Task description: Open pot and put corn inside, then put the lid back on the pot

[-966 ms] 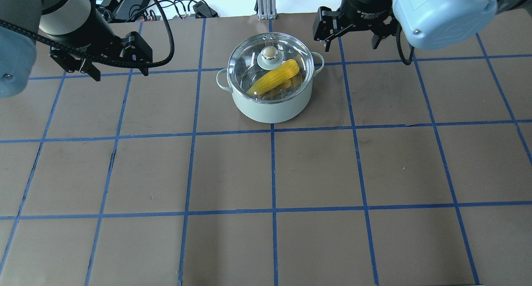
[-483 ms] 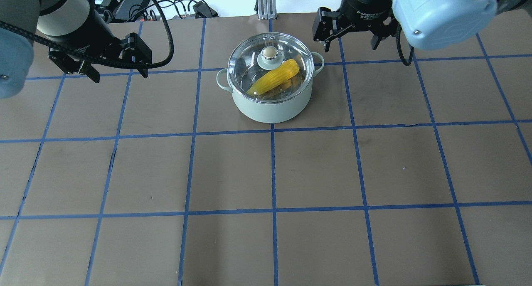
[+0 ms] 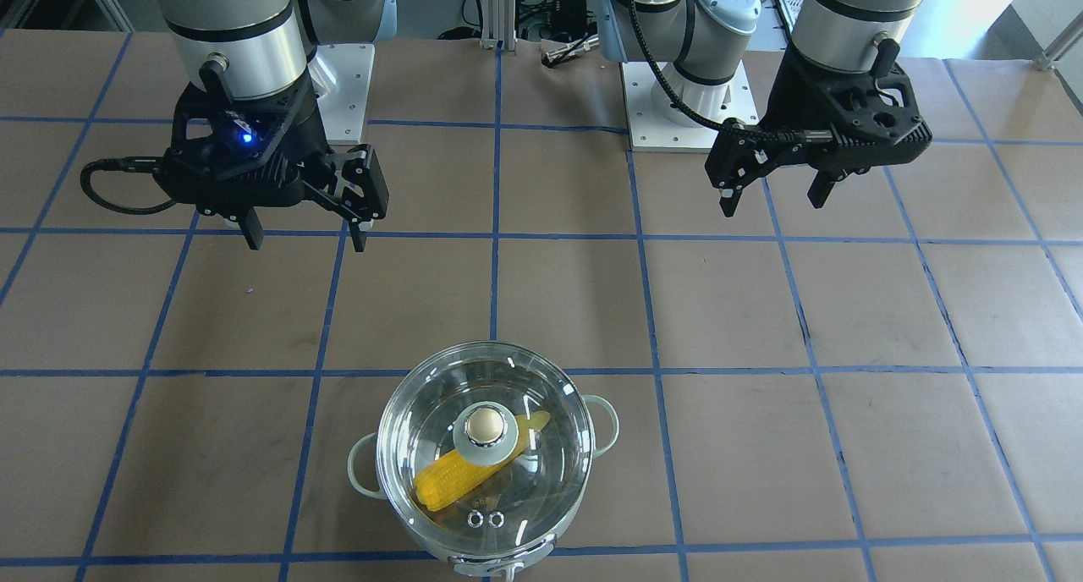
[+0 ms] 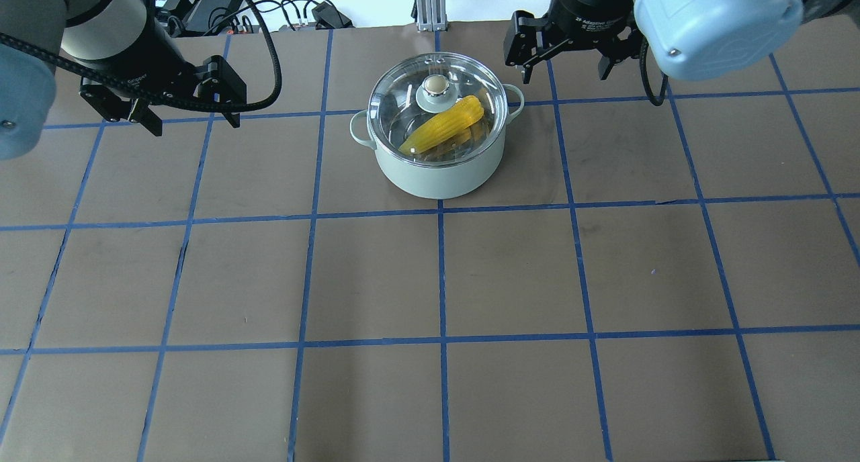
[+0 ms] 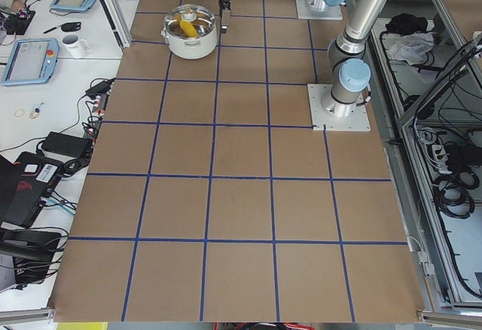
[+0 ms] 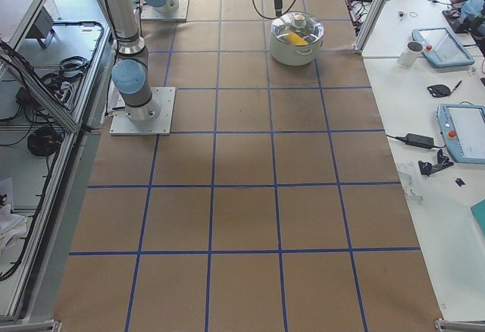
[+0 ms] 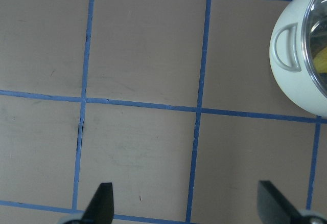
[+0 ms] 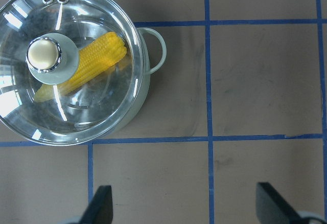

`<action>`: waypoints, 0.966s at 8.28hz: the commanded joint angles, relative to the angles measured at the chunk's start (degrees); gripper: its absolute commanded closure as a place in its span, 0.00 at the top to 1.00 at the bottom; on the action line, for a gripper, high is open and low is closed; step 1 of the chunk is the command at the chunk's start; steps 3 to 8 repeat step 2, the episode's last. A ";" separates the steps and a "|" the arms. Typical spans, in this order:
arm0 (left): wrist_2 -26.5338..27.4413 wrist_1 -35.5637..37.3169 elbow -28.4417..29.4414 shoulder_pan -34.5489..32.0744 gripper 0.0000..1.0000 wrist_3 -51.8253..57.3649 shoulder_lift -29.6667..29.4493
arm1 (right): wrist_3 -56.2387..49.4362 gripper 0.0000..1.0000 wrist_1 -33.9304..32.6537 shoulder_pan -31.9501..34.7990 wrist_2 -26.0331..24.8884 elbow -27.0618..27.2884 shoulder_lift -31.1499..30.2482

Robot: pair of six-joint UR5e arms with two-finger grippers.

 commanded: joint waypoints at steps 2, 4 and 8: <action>0.15 -0.04 0.00 0.00 1.00 0.09 -0.13 | -0.04 1.00 -0.15 0.00 -0.01 0.06 0.00; 0.15 -0.04 0.00 0.00 1.00 0.09 -0.13 | -0.04 1.00 -0.15 0.00 -0.01 0.06 0.00; 0.15 -0.04 0.00 0.00 1.00 0.09 -0.13 | -0.04 1.00 -0.15 0.00 -0.01 0.06 0.00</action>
